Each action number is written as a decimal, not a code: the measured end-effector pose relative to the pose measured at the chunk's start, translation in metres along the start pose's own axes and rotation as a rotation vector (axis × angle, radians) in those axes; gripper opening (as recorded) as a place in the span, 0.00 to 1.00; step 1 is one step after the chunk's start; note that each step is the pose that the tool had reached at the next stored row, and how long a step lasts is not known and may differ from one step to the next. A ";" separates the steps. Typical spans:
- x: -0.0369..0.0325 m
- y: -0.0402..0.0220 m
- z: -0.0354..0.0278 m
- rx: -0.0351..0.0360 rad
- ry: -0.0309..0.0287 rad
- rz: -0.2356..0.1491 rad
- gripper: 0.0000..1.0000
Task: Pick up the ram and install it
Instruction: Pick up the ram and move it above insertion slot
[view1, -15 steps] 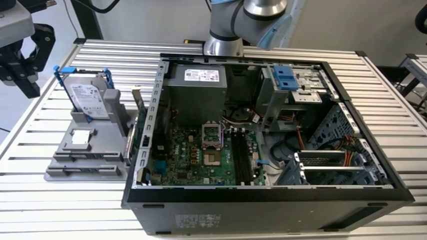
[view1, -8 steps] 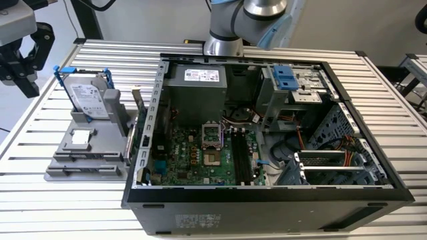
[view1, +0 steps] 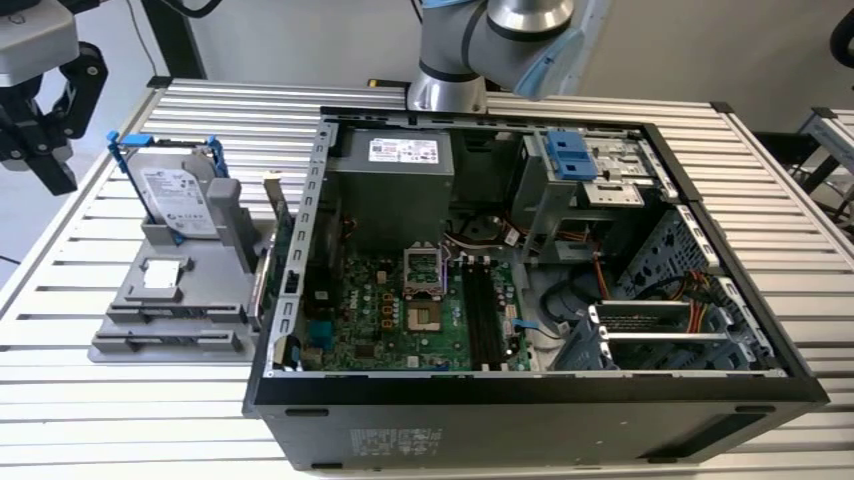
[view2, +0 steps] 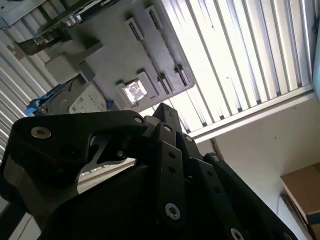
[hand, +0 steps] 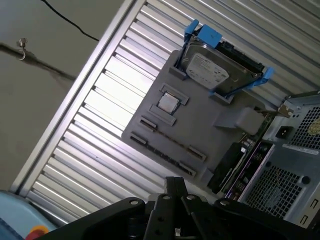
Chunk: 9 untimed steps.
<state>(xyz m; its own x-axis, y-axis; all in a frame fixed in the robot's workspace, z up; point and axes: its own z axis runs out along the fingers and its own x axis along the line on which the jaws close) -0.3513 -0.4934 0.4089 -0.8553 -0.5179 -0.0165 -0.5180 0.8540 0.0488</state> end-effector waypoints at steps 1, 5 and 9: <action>0.0001 0.0001 -0.0001 -0.0001 0.0006 -0.010 0.00; 0.0006 0.0004 -0.0004 0.0000 0.0035 -0.059 0.00; 0.0010 0.0007 -0.0007 0.0001 0.0061 -0.102 0.00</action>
<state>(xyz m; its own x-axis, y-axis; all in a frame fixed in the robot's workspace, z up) -0.3525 -0.4934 0.4096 -0.7977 -0.6028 -0.0153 -0.6028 0.7965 0.0470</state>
